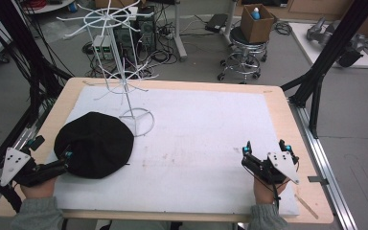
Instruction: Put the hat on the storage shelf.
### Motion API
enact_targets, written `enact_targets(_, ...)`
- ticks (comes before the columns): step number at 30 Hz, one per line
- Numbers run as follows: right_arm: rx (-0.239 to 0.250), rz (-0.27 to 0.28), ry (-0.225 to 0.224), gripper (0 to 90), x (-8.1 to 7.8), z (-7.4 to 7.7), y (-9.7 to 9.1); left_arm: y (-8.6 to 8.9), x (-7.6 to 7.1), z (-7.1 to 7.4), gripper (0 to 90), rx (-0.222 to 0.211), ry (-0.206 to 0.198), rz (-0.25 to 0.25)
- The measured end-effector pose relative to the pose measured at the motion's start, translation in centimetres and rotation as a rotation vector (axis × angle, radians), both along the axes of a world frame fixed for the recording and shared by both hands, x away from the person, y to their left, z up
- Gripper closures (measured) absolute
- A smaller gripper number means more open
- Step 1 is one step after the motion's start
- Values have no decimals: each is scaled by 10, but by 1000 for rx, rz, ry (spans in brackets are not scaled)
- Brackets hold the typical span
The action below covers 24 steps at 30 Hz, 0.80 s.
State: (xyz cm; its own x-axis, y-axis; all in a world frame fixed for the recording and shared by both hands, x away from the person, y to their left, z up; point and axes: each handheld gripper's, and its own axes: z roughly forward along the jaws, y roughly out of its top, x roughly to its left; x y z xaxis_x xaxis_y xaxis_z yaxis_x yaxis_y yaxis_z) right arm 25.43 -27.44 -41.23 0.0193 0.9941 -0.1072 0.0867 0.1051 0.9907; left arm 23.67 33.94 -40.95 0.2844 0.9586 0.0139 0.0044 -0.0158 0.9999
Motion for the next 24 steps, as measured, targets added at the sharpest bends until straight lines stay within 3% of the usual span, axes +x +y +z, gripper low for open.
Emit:
enact_targets(14,10,-6,-3,5,-1,0,0,-5,3,-1,17,42,35,-6)
enact_targets(22,12,-2,1,5,-1,0,0,-11,5,-1,26,107,57,-76)
enact_targets(24,12,-3,2,5,0,0,0,-13,6,-1,69,129,62,-97)
